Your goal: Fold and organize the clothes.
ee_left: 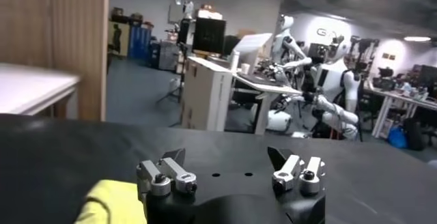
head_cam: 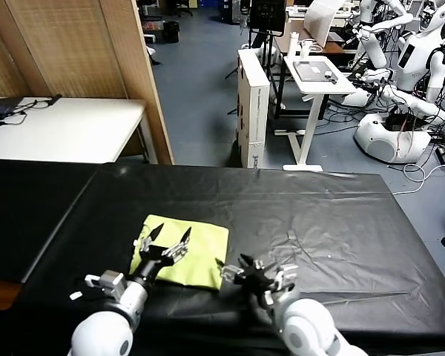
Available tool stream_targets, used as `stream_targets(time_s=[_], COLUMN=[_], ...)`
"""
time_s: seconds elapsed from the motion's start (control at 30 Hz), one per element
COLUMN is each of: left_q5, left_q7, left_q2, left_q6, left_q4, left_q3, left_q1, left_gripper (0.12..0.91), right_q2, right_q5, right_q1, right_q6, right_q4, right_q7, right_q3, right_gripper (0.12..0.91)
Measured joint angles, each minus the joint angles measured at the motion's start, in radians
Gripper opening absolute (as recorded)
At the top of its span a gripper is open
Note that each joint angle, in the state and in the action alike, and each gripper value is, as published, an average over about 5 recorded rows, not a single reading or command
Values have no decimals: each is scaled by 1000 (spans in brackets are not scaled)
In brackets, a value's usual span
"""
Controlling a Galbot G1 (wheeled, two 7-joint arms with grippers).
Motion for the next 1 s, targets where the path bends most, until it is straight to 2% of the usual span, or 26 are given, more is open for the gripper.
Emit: stream_targets(time_s=[0.1, 0.2, 0.3, 0.43, 0.57, 0.73, 0.87, 0.93, 1.0], left_q5=[-3, -13, -31, -50, -54, -49, -44, -43, -42], left_q7=[0, 0, 0, -1, 0, -1, -1, -1, -4], left_q2=[0, 1, 5, 13, 12, 3, -3, -3, 1], left_q6=[-8, -14, -14, -13, -15, -16, -19, -21, -20], left_q4=[-4, -6, -8, -8, -1, 7, 12, 13, 12], left_q3=[-20, -44, -72, -113, -138, -141, -139, -139, -139], left_q1=[11, 21, 24, 27, 30, 18, 15, 18, 22], left_gripper=[907, 907, 907, 907, 907, 907, 907, 907, 907], right_q2=[9, 14, 11, -9, -45, -78, -89, -97, -105], right_q5=[-8, -17, -23, -49, -95, -106, -105, -102, -97], right_q1=[-1, -4, -12, -33, -65, -94, -109, -118, -130], right_q6=[2, 6, 0, -46, -107, -133, -153, -166, -180], right_q4=[-7, -10, -4, 27, 56, 68, 81, 92, 106], right_q7=[-8, -15, -11, 19, 40, 39, 19, 9, 8], right_q3=[-2, 2, 15, 64, 152, 246, 289, 306, 323], right_gripper=[349, 195, 145, 141, 141, 141, 141, 163, 261])
